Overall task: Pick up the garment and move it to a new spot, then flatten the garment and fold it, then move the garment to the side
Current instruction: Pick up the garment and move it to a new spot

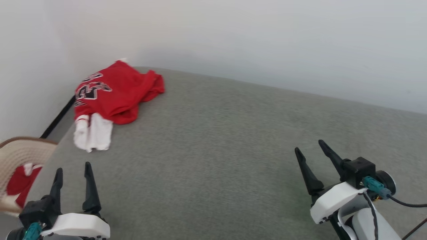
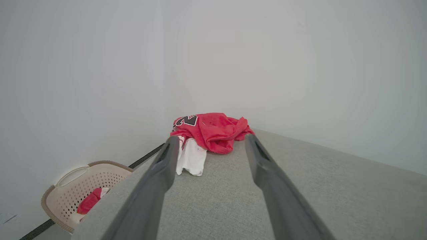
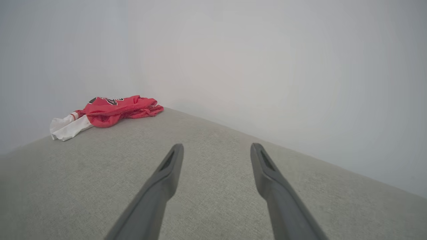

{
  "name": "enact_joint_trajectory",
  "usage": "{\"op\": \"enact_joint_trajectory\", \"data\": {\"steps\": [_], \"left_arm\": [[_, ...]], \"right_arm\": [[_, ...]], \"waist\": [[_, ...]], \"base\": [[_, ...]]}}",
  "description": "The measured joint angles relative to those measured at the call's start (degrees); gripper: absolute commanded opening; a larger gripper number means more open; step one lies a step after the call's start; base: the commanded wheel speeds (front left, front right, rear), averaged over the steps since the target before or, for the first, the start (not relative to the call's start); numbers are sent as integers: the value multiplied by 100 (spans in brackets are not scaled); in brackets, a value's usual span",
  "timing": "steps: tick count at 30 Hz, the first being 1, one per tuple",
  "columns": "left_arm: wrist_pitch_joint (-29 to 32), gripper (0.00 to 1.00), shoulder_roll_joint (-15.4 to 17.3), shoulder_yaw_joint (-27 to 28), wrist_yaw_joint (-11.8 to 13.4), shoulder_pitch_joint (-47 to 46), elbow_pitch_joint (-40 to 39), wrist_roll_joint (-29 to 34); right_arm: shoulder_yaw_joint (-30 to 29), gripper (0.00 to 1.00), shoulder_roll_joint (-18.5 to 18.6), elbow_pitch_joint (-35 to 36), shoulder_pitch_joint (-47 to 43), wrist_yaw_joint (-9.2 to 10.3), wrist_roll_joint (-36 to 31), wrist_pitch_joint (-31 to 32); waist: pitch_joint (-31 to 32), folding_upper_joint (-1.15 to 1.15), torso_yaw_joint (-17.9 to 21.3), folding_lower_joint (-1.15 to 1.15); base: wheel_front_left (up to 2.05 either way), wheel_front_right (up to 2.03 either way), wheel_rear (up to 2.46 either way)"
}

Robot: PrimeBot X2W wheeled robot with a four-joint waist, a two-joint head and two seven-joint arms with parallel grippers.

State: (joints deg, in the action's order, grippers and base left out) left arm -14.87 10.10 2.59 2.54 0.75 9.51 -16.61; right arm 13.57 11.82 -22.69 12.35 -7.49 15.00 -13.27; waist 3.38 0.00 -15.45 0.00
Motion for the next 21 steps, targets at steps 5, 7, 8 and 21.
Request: {"op": "enact_joint_trajectory", "data": {"steps": [5, 7, 8, 21], "left_arm": [[31, 100, 42, 36, 49, 40, -62, -38], [67, 100, 46, 36, 56, 54, -98, -42], [74, 100, 53, 40, 58, 62, -101, -47], [119, 100, 65, 41, 101, 68, -156, -148]], "right_arm": [[180, 100, 1, -34, 32, 0, 105, -1], [254, 100, 5, -47, 48, 0, 114, -1], [282, 100, 4, -54, 63, -1, 140, -1], [354, 100, 26, -159, 123, -1, 207, -46]], "waist": [[28, 0, -371, 0], [29, 0, -497, 0], [26, 0, -557, 0], [-50, 0, -1033, 0]], "base": [[0, 0, 0], [0, 0, 0], [0, 0, 0], [0, 0, 0]]}}
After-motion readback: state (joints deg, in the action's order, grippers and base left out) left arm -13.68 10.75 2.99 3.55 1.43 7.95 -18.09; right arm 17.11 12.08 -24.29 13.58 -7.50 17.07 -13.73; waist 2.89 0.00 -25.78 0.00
